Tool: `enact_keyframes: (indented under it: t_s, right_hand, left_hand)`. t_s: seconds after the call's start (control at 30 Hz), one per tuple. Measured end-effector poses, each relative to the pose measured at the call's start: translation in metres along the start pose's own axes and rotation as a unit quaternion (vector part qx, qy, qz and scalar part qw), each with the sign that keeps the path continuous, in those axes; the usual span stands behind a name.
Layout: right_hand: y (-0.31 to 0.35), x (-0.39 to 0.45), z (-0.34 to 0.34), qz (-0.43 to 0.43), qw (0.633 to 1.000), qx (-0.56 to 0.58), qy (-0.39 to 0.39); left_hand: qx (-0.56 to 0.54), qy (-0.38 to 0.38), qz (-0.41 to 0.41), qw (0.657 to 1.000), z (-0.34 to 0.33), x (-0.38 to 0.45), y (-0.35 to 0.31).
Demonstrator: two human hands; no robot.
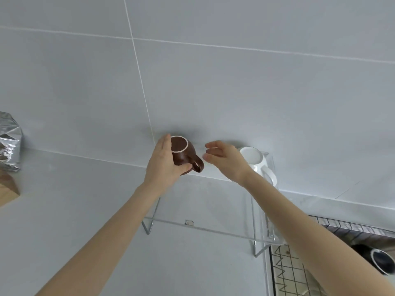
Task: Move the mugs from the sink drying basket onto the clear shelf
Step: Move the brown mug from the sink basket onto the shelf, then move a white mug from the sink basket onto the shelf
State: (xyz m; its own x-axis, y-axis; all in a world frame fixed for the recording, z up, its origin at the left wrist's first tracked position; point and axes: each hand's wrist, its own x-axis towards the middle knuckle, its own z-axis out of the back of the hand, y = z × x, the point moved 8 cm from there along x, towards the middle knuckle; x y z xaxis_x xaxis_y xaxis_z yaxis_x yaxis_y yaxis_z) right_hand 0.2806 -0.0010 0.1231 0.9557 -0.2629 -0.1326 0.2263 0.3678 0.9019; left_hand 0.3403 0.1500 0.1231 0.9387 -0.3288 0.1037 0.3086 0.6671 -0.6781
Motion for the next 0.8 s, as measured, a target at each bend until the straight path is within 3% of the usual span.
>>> enact_keyframes:
  t_s: [0.17,0.27,0.33,0.47,0.6,0.8]
  right_hand:
    - [0.012,-0.066,0.086,0.044,0.997,0.036,-0.048]
    - [-0.008,-0.119,0.143,0.029,0.995,0.027,-0.091]
    - [-0.033,-0.148,0.175,0.001,0.993,0.023,-0.115]
    - [-0.116,-0.214,0.236,-0.099,0.980,0.005,-0.174]
    - [-0.218,-0.273,0.273,-0.195,0.956,-0.059,-0.209]
    - [-0.335,-0.329,0.276,-0.310,0.925,-0.108,-0.192]
  left_hand:
    - [0.020,0.006,-0.136,0.990,-0.024,-0.050,-0.092]
    - [-0.023,0.027,-0.244,0.969,-0.059,-0.097,-0.154]
    - [-0.049,0.050,-0.266,0.962,-0.084,-0.122,-0.178]
    - [-0.076,0.122,-0.279,0.949,-0.151,-0.168,-0.209]
    - [-0.068,0.252,-0.256,0.931,-0.234,-0.202,-0.220]
    - [-0.051,0.374,-0.207,0.903,-0.343,-0.233,-0.230]
